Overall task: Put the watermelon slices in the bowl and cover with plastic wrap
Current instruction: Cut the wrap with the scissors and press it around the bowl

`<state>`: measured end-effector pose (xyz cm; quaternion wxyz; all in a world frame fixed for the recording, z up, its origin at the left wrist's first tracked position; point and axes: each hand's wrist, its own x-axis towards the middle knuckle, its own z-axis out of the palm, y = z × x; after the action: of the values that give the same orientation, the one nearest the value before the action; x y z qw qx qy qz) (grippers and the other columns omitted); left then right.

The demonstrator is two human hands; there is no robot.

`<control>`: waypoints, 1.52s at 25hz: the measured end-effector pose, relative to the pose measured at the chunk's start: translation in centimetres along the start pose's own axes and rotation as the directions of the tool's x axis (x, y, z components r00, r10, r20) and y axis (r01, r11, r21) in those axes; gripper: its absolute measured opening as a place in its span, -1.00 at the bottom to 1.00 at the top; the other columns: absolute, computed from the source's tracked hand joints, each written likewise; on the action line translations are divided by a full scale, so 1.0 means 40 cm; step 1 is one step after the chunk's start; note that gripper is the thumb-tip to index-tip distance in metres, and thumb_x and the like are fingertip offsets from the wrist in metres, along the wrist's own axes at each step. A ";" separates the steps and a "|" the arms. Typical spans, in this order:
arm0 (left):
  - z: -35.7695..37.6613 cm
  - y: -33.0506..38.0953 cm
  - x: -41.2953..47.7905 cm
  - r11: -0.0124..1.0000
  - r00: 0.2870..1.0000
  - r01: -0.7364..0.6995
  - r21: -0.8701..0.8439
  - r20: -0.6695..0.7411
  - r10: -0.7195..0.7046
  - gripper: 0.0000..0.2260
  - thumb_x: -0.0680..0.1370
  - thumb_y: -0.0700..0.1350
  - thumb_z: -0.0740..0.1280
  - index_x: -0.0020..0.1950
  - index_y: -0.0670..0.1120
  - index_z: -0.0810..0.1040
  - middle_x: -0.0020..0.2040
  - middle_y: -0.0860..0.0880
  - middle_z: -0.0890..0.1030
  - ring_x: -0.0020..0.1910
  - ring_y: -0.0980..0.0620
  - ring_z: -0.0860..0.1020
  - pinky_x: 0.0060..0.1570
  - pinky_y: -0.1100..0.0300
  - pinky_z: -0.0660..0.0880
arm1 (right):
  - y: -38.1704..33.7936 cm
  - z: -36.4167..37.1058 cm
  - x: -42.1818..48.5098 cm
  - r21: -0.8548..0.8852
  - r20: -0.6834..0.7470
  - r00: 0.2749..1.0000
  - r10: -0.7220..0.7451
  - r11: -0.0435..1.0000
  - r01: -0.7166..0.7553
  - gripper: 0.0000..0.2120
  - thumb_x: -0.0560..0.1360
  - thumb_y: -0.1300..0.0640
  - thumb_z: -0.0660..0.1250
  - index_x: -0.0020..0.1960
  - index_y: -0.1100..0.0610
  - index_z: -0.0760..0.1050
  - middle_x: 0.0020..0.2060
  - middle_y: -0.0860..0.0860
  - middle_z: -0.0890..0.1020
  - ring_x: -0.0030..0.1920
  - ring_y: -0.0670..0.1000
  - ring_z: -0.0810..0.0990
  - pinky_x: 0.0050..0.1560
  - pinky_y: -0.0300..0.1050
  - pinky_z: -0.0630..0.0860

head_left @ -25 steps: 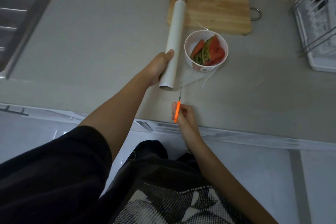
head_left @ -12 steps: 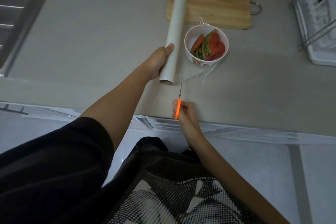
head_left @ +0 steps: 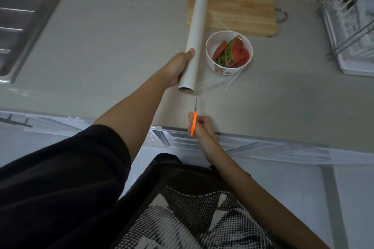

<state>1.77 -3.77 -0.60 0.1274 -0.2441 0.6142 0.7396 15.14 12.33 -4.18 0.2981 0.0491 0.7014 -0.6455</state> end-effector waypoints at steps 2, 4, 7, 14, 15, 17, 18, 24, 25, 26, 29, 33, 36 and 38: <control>0.003 -0.004 0.001 1.000 1.000 -0.002 0.006 -0.002 0.002 -0.58 0.62 0.07 0.16 0.31 -0.23 0.39 -0.08 -0.09 0.55 -0.16 0.00 0.55 -0.14 0.12 0.52 | -0.007 0.011 0.021 0.015 0.017 1.000 0.000 1.000 0.000 -0.47 0.32 -0.36 0.27 -0.01 0.07 0.37 -0.26 -0.05 0.52 -0.25 -0.15 0.51 -0.14 -0.31 0.44; 0.006 -0.006 0.003 1.000 1.000 0.000 0.014 -0.011 0.000 -0.56 0.62 0.07 0.16 0.33 -0.24 0.36 -0.06 -0.10 0.53 -0.15 -0.02 0.53 -0.11 0.10 0.51 | -0.016 0.019 0.045 0.021 0.016 1.000 -0.002 1.000 0.002 -0.53 0.40 -0.29 0.25 -0.03 0.13 0.35 -0.32 -0.09 0.51 -0.29 -0.17 0.51 -0.16 -0.29 0.45; 0.010 -0.011 0.008 1.000 1.000 -0.001 0.007 -0.025 0.001 -0.59 0.63 0.06 0.16 0.30 -0.23 0.36 -0.09 -0.10 0.52 -0.17 -0.02 0.52 -0.11 0.09 0.51 | -0.032 0.026 0.077 0.051 0.020 1.000 -0.013 0.999 0.012 -0.62 0.49 -0.17 0.23 -0.06 0.17 0.32 -0.40 -0.14 0.52 -0.34 -0.23 0.51 -0.23 -0.34 0.44; 0.007 -0.010 0.025 0.999 0.998 -0.031 0.030 -0.055 0.032 -0.62 0.62 0.05 0.18 0.28 -0.22 0.33 -0.10 -0.08 0.51 -0.17 -0.02 0.52 -0.13 0.07 0.52 | -0.038 0.037 0.113 0.167 -0.037 0.999 -0.006 0.986 0.012 -0.80 0.54 0.11 0.24 0.06 0.22 0.35 -0.25 -0.10 0.54 -0.31 -0.24 0.54 -0.16 -0.30 0.50; 0.005 -0.010 0.027 0.999 0.998 -0.026 0.024 -0.056 0.027 -0.60 0.62 0.05 0.19 0.29 -0.23 0.32 -0.09 -0.08 0.50 -0.16 -0.04 0.52 -0.11 0.05 0.51 | -0.034 0.036 0.112 0.183 -0.028 0.999 -0.016 0.983 0.020 -0.82 0.54 0.15 0.23 0.08 0.23 0.36 -0.23 -0.09 0.54 -0.29 -0.25 0.55 -0.15 -0.32 0.50; 0.004 -0.010 0.027 1.000 0.999 -0.015 0.005 -0.051 0.015 -0.61 0.61 0.05 0.19 0.29 -0.21 0.32 -0.09 -0.08 0.50 -0.17 -0.04 0.52 -0.13 0.06 0.52 | -0.033 0.032 0.113 0.203 -0.037 0.999 -0.018 0.979 0.026 -0.87 0.55 0.20 0.22 0.06 0.23 0.36 -0.23 -0.07 0.54 -0.25 -0.21 0.54 -0.17 -0.32 0.49; 0.003 -0.009 0.027 1.000 0.999 -0.008 -0.008 -0.046 0.008 -0.63 0.61 0.05 0.19 0.27 -0.20 0.33 -0.10 -0.08 0.51 -0.18 -0.03 0.52 -0.16 0.08 0.52 | -0.035 0.031 0.115 0.205 -0.045 0.999 -0.017 0.978 0.026 -0.90 0.55 0.20 0.21 0.04 0.22 0.37 -0.24 -0.06 0.53 -0.24 -0.18 0.53 -0.18 -0.32 0.49; 0.004 -0.009 0.026 0.999 0.999 0.003 -0.044 -0.046 -0.005 -0.69 0.61 0.06 0.20 0.20 -0.15 0.35 -0.08 -0.08 0.52 -0.20 0.00 0.54 -0.24 0.13 0.52 | -0.042 0.014 0.125 0.167 -0.036 0.998 -0.049 0.984 0.054 -0.99 0.53 0.20 0.24 -0.06 0.12 0.42 -0.26 -0.06 0.54 -0.32 -0.25 0.54 -0.17 -0.30 0.49; 0.005 -0.009 0.027 0.999 0.999 0.003 -0.040 -0.053 -0.005 -0.67 0.61 0.06 0.20 0.22 -0.15 0.34 -0.08 -0.07 0.52 -0.20 0.01 0.54 -0.26 0.14 0.52 | -0.037 0.007 0.127 0.148 -0.037 0.998 -0.059 0.987 0.064 -0.97 0.52 0.21 0.25 -0.06 0.11 0.43 -0.26 -0.06 0.54 -0.33 -0.25 0.53 -0.15 -0.26 0.48; 0.006 -0.010 0.027 0.999 0.998 0.005 -0.033 -0.060 -0.007 -0.66 0.61 0.06 0.20 0.24 -0.15 0.34 -0.08 -0.07 0.52 -0.21 0.01 0.54 -0.28 0.14 0.52 | -0.029 0.001 0.130 0.128 -0.037 0.997 -0.072 0.989 0.077 -0.95 0.51 0.23 0.26 -0.06 0.11 0.44 -0.26 -0.06 0.54 -0.33 -0.24 0.52 -0.14 -0.23 0.47; 0.005 -0.009 0.025 0.998 0.998 0.024 -0.056 -0.065 -0.028 -0.64 0.60 0.07 0.21 0.26 -0.15 0.32 -0.07 -0.08 0.52 -0.19 -0.03 0.55 -0.26 0.09 0.53 | -0.022 -0.006 0.137 0.137 -0.024 0.997 -0.074 0.988 0.076 -0.93 0.47 0.21 0.31 -0.06 0.13 0.44 -0.30 -0.08 0.54 -0.34 -0.21 0.50 -0.17 -0.24 0.46; 0.008 -0.013 0.019 0.997 0.997 0.020 -0.077 -0.076 -0.026 -0.65 0.61 0.06 0.20 0.25 -0.15 0.32 -0.07 -0.09 0.53 -0.20 -0.03 0.55 -0.24 0.09 0.54 | -0.057 -0.007 0.175 0.134 -0.036 0.998 -0.049 0.990 0.053 -0.74 0.45 -0.11 0.30 -0.12 0.08 0.40 -0.39 -0.15 0.52 -0.35 -0.21 0.50 -0.24 -0.33 0.44; 0.009 -0.015 0.019 0.998 0.996 0.018 -0.064 -0.084 -0.023 -0.63 0.61 0.07 0.19 0.27 -0.16 0.32 -0.04 -0.10 0.52 -0.17 -0.05 0.54 -0.13 0.04 0.54 | -0.080 -0.017 0.205 0.079 -0.031 0.998 -0.058 0.995 0.061 -0.71 0.41 -0.17 0.32 -0.14 0.05 0.42 -0.36 -0.12 0.53 -0.32 -0.17 0.50 -0.17 -0.23 0.43; 0.008 -0.011 0.021 0.998 0.996 0.014 -0.054 -0.092 -0.019 -0.63 0.61 0.07 0.19 0.29 -0.15 0.32 -0.02 -0.10 0.52 -0.15 -0.04 0.54 -0.13 0.06 0.53 | -0.086 -0.023 0.213 0.059 -0.033 0.995 -0.092 0.994 0.094 -0.76 0.43 -0.13 0.33 -0.16 0.04 0.44 -0.35 -0.12 0.54 -0.32 -0.17 0.51 -0.17 -0.23 0.43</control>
<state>1.21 -3.48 -1.39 0.0984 -0.2861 0.5976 0.7425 6.31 9.95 -5.29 0.2552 0.0352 0.6874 -0.6790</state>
